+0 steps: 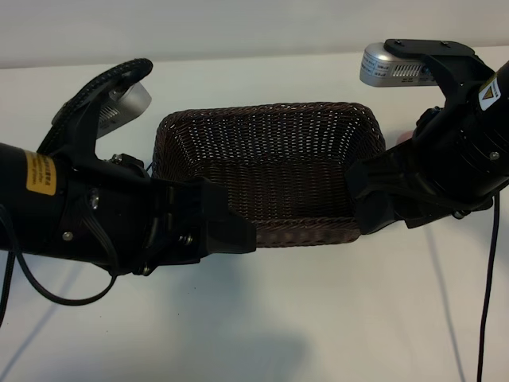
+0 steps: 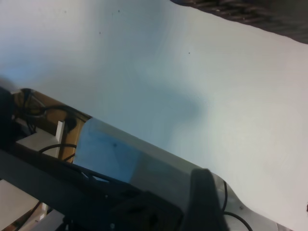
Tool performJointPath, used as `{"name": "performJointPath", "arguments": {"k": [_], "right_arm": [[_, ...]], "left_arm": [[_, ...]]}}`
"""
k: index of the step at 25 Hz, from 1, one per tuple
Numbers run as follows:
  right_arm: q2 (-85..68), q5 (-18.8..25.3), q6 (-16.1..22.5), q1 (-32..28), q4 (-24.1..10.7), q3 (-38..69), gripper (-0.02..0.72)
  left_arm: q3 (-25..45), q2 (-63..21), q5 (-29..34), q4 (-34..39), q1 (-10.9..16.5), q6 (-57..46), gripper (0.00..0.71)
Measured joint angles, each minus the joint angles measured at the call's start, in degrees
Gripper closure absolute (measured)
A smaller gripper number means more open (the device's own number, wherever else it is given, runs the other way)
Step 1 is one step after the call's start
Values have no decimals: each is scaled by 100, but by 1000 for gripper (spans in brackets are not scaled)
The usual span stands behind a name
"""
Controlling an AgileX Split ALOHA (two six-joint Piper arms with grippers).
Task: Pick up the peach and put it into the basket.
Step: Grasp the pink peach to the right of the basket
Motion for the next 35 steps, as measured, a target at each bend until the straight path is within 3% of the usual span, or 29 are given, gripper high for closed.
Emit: {"name": "performJointPath", "arguments": {"k": [35], "right_arm": [[0,0,0,0,0,0,207]], "left_arm": [[0,-216,264,54,0,4,126]]}}
